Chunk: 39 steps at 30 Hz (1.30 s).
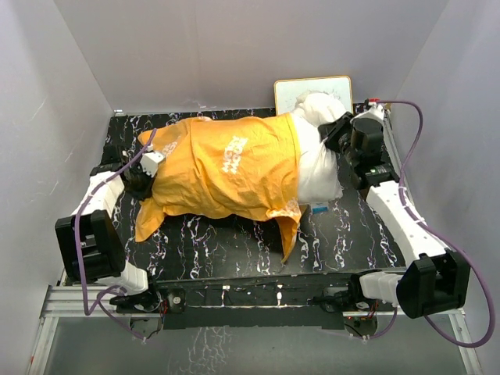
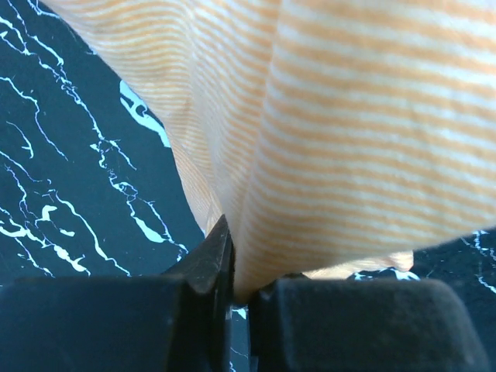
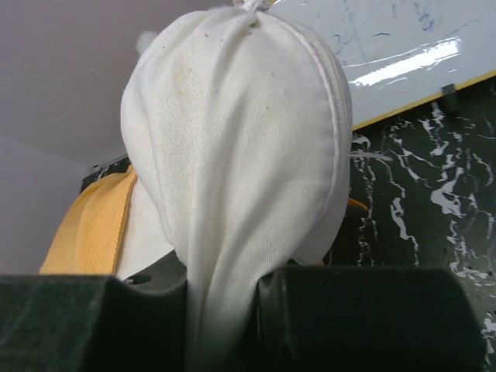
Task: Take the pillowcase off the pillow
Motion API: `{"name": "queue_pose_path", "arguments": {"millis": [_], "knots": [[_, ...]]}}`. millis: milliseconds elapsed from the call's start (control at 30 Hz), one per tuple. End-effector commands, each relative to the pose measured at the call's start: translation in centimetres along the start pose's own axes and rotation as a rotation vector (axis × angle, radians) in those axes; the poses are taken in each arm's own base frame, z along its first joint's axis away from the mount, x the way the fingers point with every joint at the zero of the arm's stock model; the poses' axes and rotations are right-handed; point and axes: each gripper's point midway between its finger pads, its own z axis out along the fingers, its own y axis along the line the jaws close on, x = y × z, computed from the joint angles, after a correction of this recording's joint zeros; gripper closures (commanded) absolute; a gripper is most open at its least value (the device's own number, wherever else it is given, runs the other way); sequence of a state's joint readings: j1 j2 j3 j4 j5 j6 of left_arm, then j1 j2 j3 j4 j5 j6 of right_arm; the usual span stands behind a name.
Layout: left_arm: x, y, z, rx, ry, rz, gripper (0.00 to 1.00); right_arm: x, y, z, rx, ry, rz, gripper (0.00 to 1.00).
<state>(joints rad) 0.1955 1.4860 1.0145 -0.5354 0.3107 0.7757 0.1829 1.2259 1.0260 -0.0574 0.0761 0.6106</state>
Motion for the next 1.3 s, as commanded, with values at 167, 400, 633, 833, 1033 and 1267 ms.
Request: {"name": "queue_pose_path", "arguments": {"millis": [167,400,633,833,1033,1267], "knots": [[6.0,8.1,-1.9,-0.224,0.124,0.014,1.00,-19.5,9.8,-6.6,-0.357,-0.476,0.042,0.92],[8.5,9.7,-1.6,-0.274,0.156,0.008,1.00,-20.0,12.8,-7.7,-0.519,-0.465,0.023,0.92],[1.3,7.5,-4.8,-0.152,-0.081,-0.091,0.53,-15.6,16.3,-7.3,-0.639,-0.346,-0.017,0.92],[-10.6,1.9,-9.8,-0.015,-0.330,-0.014,0.28,-14.1,20.7,-8.6,-0.823,-0.311,-0.045,0.92],[-17.2,-1.2,-10.9,0.115,-0.477,0.024,0.03,-15.4,24.8,-15.5,-1.142,-0.414,-0.132,0.92],[-11.5,-1.2,-5.5,0.227,-0.259,0.218,0.03,-15.5,25.8,-21.2,-1.311,-0.517,-0.294,0.92]]}}
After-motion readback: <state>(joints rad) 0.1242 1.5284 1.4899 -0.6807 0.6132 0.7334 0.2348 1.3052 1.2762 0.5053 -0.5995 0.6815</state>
